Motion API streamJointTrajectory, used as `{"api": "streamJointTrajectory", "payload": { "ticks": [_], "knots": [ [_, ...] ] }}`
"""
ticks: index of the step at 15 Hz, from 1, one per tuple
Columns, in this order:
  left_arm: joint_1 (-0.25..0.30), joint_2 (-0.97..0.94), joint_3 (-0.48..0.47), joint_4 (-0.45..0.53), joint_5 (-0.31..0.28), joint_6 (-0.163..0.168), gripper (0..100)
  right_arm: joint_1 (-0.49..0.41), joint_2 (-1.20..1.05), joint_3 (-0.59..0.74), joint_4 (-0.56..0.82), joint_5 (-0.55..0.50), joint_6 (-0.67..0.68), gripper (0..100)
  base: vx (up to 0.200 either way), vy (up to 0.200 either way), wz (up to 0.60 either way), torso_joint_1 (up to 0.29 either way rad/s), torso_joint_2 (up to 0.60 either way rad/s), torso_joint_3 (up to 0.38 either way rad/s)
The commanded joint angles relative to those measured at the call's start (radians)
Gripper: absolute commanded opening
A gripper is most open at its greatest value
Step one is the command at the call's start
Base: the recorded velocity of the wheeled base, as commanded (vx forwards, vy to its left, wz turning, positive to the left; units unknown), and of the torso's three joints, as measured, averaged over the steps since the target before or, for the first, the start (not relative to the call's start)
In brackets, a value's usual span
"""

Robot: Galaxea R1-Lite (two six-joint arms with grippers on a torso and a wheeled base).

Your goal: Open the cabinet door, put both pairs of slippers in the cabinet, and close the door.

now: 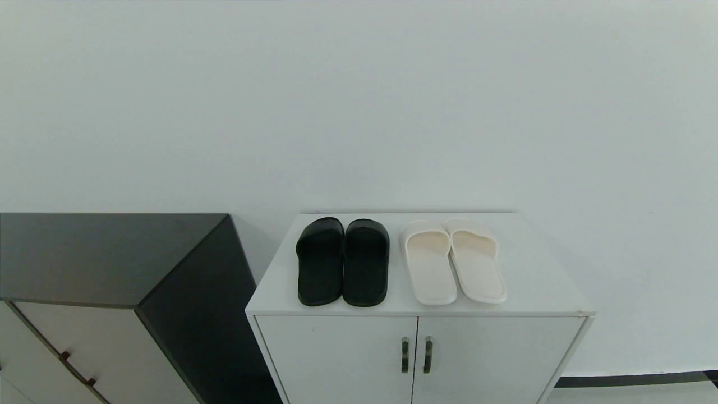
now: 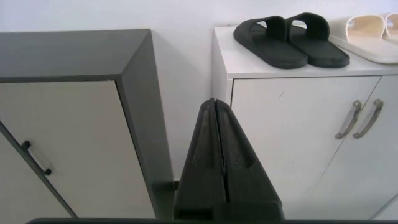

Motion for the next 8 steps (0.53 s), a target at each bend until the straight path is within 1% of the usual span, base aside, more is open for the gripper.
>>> {"api": "streamJointTrajectory", "payload": {
  "ticks": [1,7,8],
  "knots": [
    [0.0,0.0,0.0,-0.001,0.001,-0.004,0,0.0,0.001,0.0,0.0,0.002,0.0,100,0.0,0.0,0.0,0.0,0.0,0.0],
    [0.0,0.0,0.0,-0.001,0.006,-0.013,0,0.0,0.001,-0.005,-0.016,0.007,0.017,100,0.0,0.0,0.0,0.0,0.0,0.0],
    [0.0,0.001,0.0,-0.001,0.003,-0.011,0,0.028,0.074,-0.169,-0.045,0.087,0.168,100,0.0,0.0,0.0,0.0,0.0,0.0]
  ]
}}
